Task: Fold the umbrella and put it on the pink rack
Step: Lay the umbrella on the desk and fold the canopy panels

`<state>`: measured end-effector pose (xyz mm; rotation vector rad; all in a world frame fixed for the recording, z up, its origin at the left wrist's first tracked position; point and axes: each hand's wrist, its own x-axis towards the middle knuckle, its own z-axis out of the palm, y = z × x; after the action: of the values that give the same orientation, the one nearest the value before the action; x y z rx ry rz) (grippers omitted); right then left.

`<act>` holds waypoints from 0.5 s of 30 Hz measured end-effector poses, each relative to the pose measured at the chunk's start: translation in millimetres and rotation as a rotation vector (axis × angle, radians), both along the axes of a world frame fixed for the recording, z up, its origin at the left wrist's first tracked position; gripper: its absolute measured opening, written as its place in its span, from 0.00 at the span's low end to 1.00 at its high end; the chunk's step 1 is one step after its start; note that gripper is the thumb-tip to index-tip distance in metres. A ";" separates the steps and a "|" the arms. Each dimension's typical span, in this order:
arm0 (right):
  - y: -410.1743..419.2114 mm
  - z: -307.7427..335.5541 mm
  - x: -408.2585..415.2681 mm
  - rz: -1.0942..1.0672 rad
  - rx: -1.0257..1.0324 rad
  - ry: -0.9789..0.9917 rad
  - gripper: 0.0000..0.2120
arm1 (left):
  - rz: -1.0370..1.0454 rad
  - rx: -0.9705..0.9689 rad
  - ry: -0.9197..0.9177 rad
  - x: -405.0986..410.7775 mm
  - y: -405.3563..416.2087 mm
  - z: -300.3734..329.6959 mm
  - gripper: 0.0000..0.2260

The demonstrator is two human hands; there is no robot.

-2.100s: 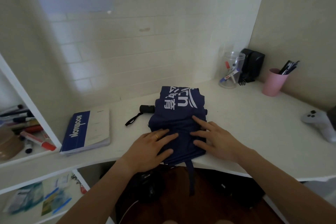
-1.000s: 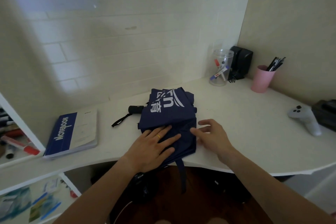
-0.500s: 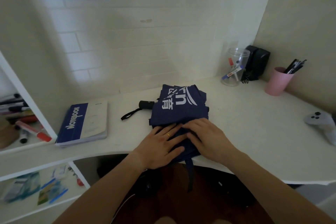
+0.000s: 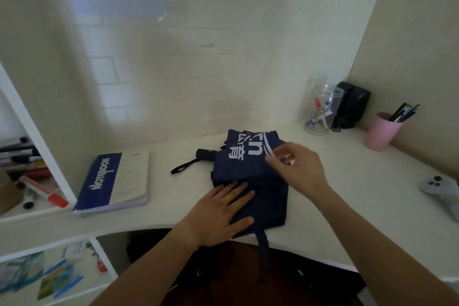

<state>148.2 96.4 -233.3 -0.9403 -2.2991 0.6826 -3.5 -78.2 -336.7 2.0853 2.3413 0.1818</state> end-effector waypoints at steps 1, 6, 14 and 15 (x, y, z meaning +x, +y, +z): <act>9.5 10.0 -10.0 -0.092 -0.043 0.078 0.20 | 0.002 0.004 -0.002 -0.3 1.2 0.6 0.31; 32.7 20.2 -36.7 -0.062 -0.529 0.080 0.14 | 0.012 0.020 -0.006 1.9 -1.2 -0.5 0.31; -4.7 5.1 30.9 0.309 -0.646 0.143 0.11 | -0.004 0.120 0.007 1.3 -2.6 -2.5 0.30; -9.3 -5.7 37.5 0.336 -0.650 0.112 0.12 | -0.009 0.135 0.010 1.7 -3.9 -2.0 0.30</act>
<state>185.8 87.1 -239.0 -0.7473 -2.1800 1.6472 -1.7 -82.1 -338.7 2.1592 2.3875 0.3392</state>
